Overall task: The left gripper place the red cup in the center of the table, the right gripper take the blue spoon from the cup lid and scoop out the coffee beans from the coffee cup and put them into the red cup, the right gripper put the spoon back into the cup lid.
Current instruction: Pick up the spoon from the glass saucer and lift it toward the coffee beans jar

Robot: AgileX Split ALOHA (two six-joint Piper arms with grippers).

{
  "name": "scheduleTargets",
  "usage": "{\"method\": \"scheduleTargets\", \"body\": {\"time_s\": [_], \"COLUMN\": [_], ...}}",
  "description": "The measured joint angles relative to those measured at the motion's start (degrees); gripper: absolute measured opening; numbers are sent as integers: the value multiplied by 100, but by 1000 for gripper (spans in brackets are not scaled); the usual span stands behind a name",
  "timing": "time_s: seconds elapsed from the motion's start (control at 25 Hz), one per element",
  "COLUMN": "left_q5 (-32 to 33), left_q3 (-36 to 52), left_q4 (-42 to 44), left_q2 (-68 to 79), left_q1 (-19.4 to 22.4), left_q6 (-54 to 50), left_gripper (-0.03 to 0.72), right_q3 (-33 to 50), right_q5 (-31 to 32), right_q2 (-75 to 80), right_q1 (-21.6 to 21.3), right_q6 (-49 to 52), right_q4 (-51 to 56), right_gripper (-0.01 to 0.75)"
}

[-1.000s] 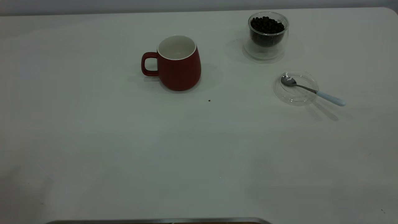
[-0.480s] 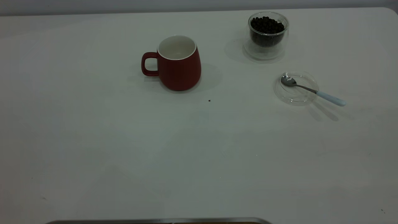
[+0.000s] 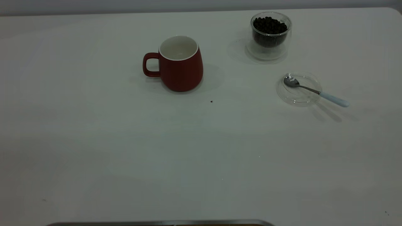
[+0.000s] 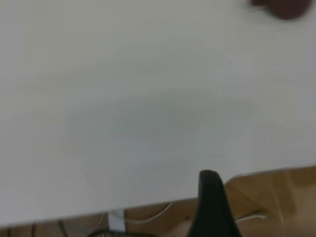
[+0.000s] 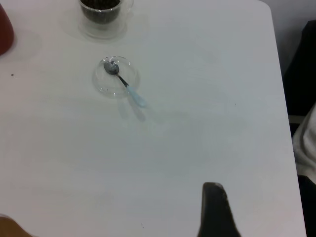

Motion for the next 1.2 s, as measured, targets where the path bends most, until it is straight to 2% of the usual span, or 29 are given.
{"method": "scheduleTargets", "body": {"time_s": [0.08,0.24,1.2], "left_q5": [-5,-8,-113], "left_q3": [70,97,342], "left_q4": [-4,-11,-17], "left_q2": [-81,-341,-716], "left_q1": [391,720,759], "left_q6": [0,0,-261], "left_gripper": [587,587,587], "right_q3": [0,0,0], "right_q5": [0,0,0], "right_q2": [0,0,0], "right_q1": [0,0,0], "right_q6": [0,0,0], "right_q4": [0,0,0], "right_gripper": [516,516,516]}}
